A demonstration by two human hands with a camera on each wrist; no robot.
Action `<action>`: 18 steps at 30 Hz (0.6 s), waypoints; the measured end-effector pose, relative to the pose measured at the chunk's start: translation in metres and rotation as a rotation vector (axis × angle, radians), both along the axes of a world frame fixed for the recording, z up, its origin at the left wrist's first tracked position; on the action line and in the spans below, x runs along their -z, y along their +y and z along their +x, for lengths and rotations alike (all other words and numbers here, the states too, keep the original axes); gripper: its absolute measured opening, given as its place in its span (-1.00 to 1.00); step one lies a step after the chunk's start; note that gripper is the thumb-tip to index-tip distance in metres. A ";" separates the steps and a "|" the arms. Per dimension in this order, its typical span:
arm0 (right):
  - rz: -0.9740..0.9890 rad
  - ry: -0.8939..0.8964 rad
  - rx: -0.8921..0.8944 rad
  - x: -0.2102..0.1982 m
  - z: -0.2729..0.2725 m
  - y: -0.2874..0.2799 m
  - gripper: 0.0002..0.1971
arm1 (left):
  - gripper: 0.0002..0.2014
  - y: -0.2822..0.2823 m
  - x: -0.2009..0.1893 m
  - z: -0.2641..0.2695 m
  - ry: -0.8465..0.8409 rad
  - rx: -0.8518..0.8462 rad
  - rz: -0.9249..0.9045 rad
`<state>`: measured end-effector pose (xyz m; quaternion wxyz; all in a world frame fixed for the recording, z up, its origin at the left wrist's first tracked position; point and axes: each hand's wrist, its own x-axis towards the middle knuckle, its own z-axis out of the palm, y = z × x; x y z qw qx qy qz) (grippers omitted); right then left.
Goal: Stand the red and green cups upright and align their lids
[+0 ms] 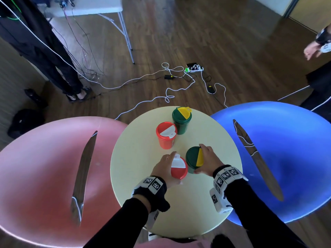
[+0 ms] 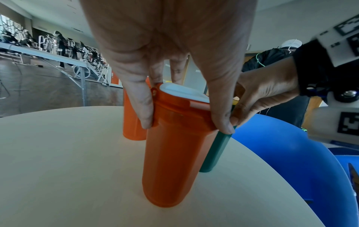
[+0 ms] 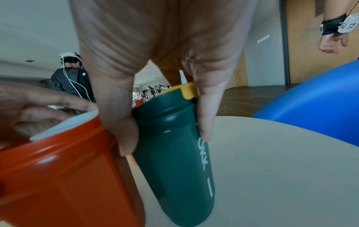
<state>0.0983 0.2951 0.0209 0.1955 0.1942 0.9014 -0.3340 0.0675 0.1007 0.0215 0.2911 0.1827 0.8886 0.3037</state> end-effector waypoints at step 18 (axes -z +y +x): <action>0.003 0.043 -0.025 0.001 -0.003 0.005 0.08 | -0.14 -0.001 -0.001 0.002 0.014 0.009 -0.007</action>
